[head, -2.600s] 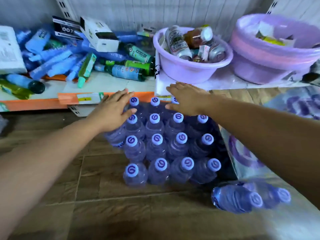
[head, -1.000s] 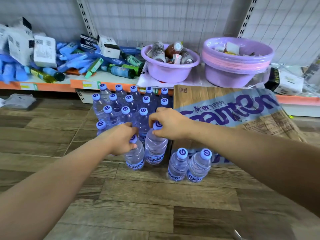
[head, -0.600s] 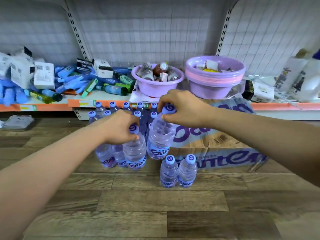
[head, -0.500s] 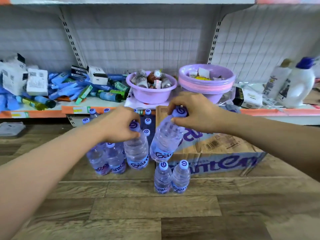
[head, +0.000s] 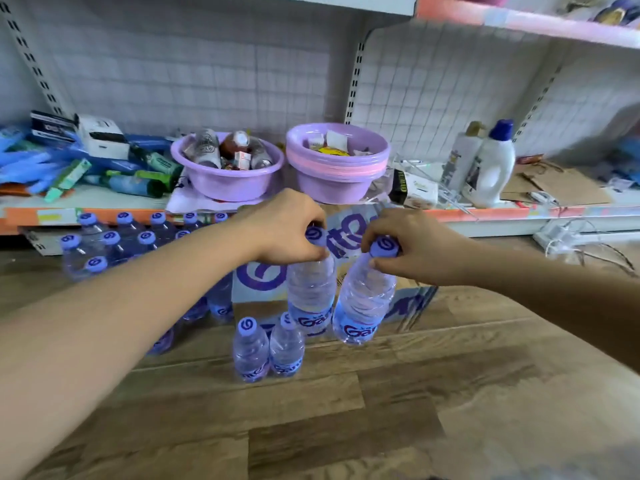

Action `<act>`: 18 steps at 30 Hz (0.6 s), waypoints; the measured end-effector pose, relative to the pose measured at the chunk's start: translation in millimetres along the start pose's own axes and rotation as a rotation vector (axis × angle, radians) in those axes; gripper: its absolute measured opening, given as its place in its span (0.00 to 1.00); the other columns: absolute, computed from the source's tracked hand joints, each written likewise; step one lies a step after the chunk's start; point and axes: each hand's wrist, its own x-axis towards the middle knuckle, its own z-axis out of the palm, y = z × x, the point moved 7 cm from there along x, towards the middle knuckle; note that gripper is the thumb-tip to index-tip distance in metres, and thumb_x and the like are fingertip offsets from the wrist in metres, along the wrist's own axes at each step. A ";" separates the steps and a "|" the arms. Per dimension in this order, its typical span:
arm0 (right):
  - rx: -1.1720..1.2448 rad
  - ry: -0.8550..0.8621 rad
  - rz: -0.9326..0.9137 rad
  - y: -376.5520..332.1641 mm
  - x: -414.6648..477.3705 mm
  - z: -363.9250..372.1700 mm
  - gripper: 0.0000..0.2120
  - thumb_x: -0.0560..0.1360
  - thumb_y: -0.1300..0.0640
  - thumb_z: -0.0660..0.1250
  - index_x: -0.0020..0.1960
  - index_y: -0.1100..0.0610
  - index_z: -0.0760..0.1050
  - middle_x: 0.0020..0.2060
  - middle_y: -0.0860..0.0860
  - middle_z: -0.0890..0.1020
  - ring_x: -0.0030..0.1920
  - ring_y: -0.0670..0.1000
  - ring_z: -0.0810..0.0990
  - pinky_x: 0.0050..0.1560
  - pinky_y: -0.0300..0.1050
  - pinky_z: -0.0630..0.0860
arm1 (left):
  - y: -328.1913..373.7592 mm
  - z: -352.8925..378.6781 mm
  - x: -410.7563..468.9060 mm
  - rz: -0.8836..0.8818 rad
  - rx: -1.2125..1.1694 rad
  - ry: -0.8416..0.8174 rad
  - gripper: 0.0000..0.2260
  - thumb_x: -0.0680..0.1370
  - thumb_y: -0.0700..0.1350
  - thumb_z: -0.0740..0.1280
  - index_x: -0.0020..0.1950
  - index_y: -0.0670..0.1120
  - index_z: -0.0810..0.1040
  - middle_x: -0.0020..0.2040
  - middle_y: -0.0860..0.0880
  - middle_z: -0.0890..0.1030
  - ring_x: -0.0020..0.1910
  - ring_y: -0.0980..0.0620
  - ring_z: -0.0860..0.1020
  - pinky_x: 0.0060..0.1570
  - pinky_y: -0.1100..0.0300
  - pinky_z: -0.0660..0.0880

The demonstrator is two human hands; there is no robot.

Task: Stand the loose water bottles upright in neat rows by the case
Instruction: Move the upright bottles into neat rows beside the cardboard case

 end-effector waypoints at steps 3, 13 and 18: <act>-0.001 -0.049 0.022 17.9 -5.1 19.3 0.10 0.69 0.54 0.69 0.50 0.51 0.79 0.42 0.46 0.71 0.46 0.49 0.73 0.50 0.42 0.70 | 19.2 25.5 17.6 0.034 0.044 -0.038 0.14 0.71 0.51 0.69 0.34 0.44 0.69 0.33 0.47 0.71 0.36 0.48 0.68 0.28 0.65 0.60; 0.073 -0.137 0.134 73.1 -11.9 95.9 0.13 0.71 0.57 0.69 0.55 0.55 0.78 0.51 0.55 0.78 0.54 0.55 0.76 0.52 0.41 0.67 | 19.8 122.4 49.5 0.021 0.012 -0.132 0.13 0.68 0.50 0.70 0.38 0.41 0.74 0.38 0.45 0.76 0.40 0.43 0.76 0.41 0.49 0.74; 0.132 -0.198 0.149 82.9 -0.2 133.8 0.14 0.72 0.56 0.68 0.56 0.55 0.76 0.53 0.55 0.75 0.54 0.58 0.77 0.53 0.49 0.74 | 2.3 163.2 50.5 -0.067 -0.014 -0.236 0.12 0.68 0.51 0.71 0.39 0.44 0.73 0.37 0.49 0.71 0.41 0.44 0.76 0.42 0.49 0.77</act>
